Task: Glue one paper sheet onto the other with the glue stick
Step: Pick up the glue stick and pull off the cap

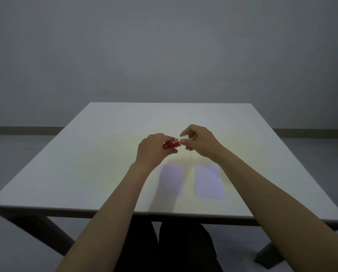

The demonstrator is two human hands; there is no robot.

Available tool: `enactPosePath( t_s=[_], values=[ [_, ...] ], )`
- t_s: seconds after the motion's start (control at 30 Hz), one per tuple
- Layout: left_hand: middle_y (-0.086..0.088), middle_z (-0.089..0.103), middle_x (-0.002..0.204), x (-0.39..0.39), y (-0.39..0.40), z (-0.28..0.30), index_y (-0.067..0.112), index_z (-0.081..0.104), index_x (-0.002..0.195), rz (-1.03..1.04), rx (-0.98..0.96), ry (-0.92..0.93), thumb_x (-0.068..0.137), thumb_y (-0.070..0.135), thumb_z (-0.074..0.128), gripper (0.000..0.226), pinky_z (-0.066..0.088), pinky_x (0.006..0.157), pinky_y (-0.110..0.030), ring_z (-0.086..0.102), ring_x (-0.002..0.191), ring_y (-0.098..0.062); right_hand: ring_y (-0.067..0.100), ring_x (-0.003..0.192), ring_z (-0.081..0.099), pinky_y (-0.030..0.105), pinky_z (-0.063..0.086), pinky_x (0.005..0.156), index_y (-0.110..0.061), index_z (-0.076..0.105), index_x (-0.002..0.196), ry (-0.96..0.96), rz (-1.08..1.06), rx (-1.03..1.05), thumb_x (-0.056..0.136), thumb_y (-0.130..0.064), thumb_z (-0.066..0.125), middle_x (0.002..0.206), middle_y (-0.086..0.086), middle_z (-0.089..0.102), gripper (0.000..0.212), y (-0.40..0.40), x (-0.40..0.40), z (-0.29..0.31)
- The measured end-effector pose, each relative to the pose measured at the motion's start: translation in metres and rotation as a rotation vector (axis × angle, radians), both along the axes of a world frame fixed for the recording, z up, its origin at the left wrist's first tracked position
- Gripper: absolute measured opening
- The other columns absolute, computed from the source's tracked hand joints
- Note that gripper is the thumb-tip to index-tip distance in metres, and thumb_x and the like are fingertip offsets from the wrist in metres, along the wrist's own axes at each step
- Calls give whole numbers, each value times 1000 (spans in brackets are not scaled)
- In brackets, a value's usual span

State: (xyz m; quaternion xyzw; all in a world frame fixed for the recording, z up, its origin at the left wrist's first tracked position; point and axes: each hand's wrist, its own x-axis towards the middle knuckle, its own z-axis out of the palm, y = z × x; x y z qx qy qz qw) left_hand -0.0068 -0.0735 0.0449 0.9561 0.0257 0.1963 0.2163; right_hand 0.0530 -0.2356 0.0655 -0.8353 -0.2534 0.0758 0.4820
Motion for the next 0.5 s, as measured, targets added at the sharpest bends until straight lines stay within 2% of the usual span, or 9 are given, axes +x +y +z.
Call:
enactPosePath(
  t_s=[0.07,0.13,0.23,0.37,0.5],
  values=[
    [5,65,81,-1,3,-5,29,72,93,9,-81,61,74,44,70,24,38,57,-28,59,73,-18,17,60,59,30,47,67,-9,63,94,-80,-63,-19,79,-12,68,79,6,63,16,-8,7,-4],
    [5,67,79,-5,7,-10,23,73,91,28,-258,81,72,40,72,26,47,66,-33,64,70,-19,18,60,58,28,45,67,-5,61,97,-78,-197,-6,77,-10,71,78,10,60,23,-24,20,-12],
    [2,70,83,-10,9,-14,17,71,90,37,-582,36,73,30,75,21,55,71,-31,69,72,-21,25,79,57,27,39,71,-1,60,98,-123,-369,-192,75,-12,74,86,14,62,29,-52,41,-31],
    [-1,69,92,-14,5,-14,21,67,92,33,-906,-2,78,22,73,15,56,83,-46,70,92,-28,31,98,57,30,38,74,-5,61,100,-171,-381,-464,79,-17,67,104,17,63,24,-75,51,-60],
    [-2,72,88,-18,0,-14,22,70,86,81,-1034,-15,76,18,73,11,58,81,-45,68,87,-26,32,100,56,33,39,74,-10,61,102,-215,-385,-539,80,-21,64,104,15,60,24,-81,52,-75]
  ],
)
